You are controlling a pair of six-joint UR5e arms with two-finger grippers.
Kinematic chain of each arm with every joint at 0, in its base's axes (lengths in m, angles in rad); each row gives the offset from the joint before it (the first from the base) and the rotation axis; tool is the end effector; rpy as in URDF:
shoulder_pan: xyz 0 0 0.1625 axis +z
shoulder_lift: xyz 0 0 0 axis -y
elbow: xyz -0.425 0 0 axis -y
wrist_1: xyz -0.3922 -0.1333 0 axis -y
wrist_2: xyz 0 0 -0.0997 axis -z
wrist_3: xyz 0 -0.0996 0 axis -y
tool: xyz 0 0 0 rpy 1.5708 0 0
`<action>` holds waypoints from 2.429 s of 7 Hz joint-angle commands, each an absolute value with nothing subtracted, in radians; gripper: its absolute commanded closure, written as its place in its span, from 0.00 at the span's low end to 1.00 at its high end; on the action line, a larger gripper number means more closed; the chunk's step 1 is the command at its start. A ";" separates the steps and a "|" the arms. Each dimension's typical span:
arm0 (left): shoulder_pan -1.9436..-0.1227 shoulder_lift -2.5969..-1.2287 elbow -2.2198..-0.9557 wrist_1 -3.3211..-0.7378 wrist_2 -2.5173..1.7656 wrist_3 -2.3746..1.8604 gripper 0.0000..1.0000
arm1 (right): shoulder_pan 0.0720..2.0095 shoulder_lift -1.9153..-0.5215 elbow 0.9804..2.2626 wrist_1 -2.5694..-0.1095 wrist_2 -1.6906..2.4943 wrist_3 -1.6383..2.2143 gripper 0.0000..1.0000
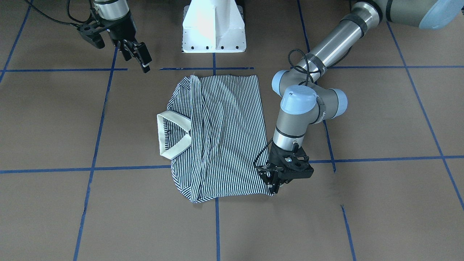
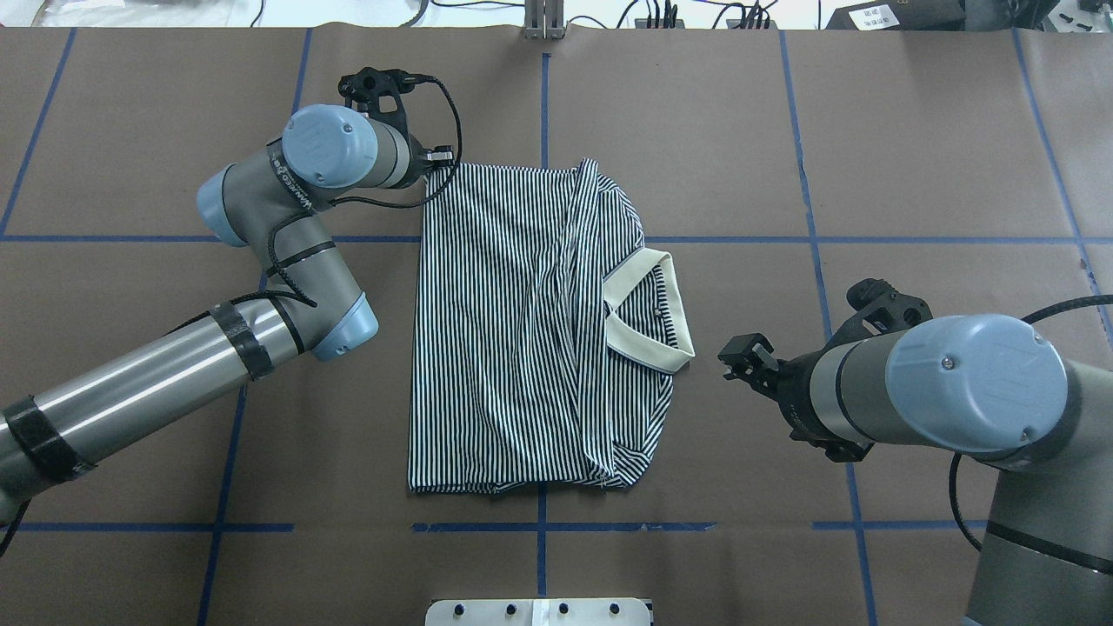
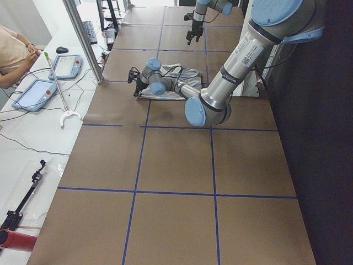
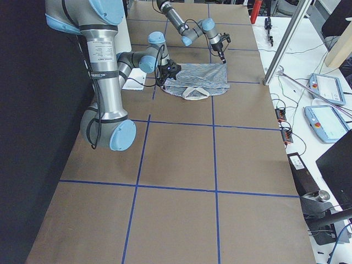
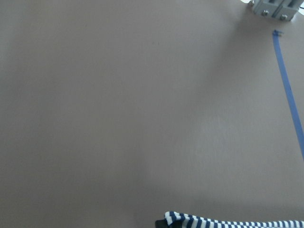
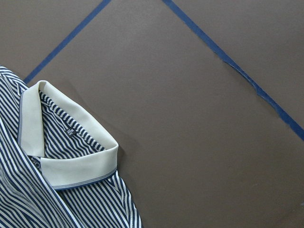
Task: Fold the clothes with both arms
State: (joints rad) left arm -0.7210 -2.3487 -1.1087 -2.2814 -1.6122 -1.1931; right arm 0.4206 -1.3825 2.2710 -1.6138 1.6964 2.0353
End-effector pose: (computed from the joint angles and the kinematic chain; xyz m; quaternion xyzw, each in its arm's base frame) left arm 0.5215 -0.6303 0.3097 0.2409 0.4281 -0.1388 0.8599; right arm -0.3769 -0.3010 0.2665 -0.0662 -0.4081 0.3665 0.8335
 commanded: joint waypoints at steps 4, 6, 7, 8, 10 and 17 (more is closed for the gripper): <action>-0.729 -2.053 -1.527 -2.284 -1.673 -1.183 0.34 | 0.422 -1.105 1.983 -1.618 1.666 1.926 0.00; -0.727 -1.978 -1.618 -2.283 -1.697 -1.186 0.33 | 0.404 -1.037 1.890 -1.623 1.675 1.679 0.00; -0.729 -1.977 -1.618 -2.283 -1.697 -1.186 0.33 | 0.379 -0.988 1.822 -1.626 1.674 1.538 0.00; -0.729 -1.977 -1.623 -2.283 -1.698 -1.186 0.33 | 0.361 -0.979 1.795 -1.629 1.671 1.487 0.00; -0.727 -1.971 -1.634 -2.280 -1.698 -1.187 0.33 | 0.330 -0.976 1.778 -1.670 1.664 1.390 0.00; -0.719 -1.960 -1.657 -2.272 -1.722 -1.239 0.33 | 0.239 -0.965 1.775 -1.761 1.595 1.339 0.00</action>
State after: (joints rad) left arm -0.7201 -1.9605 -1.6511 -2.2722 -1.7053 -1.2332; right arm 0.2451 -0.9532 1.7724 -1.7603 1.5966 1.3394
